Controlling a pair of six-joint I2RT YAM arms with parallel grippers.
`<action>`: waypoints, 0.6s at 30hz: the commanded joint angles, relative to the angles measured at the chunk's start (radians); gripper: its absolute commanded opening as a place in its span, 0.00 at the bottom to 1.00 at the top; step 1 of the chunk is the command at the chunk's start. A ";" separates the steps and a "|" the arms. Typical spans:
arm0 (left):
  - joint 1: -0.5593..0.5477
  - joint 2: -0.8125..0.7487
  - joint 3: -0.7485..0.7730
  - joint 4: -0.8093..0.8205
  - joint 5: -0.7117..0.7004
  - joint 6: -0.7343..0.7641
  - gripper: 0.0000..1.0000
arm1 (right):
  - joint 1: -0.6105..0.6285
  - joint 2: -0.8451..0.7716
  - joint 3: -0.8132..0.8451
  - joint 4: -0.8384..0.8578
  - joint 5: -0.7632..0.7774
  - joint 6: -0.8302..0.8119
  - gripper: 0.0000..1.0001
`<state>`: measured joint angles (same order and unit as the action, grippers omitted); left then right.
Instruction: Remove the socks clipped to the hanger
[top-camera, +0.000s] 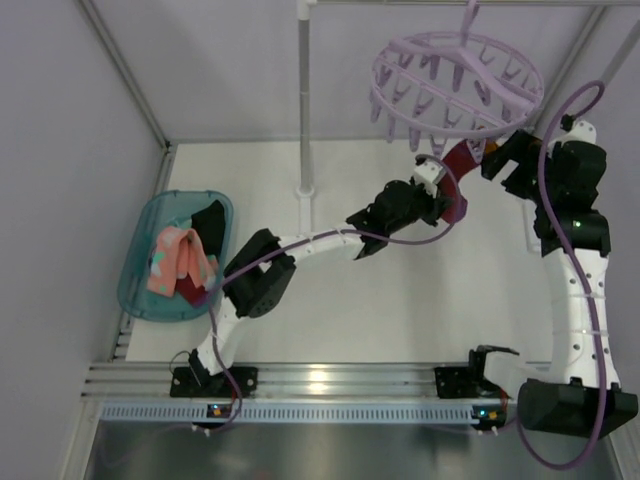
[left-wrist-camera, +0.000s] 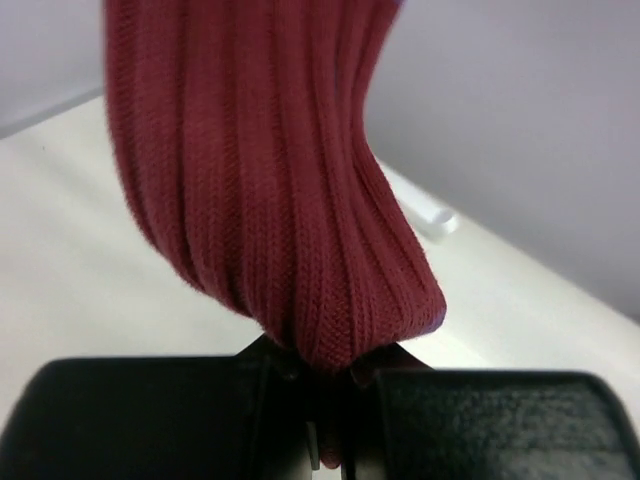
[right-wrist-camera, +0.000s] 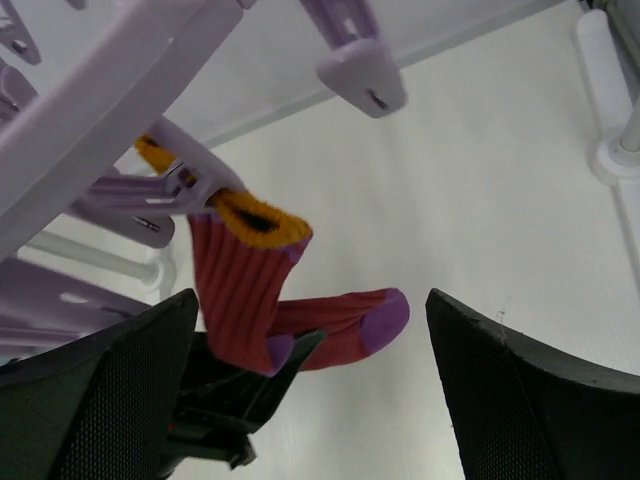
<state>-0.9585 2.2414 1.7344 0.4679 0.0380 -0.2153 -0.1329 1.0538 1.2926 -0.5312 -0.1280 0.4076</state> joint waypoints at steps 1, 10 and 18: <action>0.000 -0.158 -0.085 0.077 0.034 -0.097 0.00 | 0.006 0.018 0.071 0.010 -0.120 -0.053 0.91; 0.000 -0.266 -0.242 0.075 0.080 -0.258 0.00 | 0.039 0.045 0.158 0.043 -0.196 -0.058 0.84; -0.003 -0.287 -0.272 0.075 0.200 -0.340 0.00 | 0.047 0.063 0.172 0.066 -0.171 -0.066 0.79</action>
<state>-0.9585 2.0151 1.4605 0.4927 0.1692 -0.5014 -0.0944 1.0992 1.4364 -0.5072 -0.2932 0.3592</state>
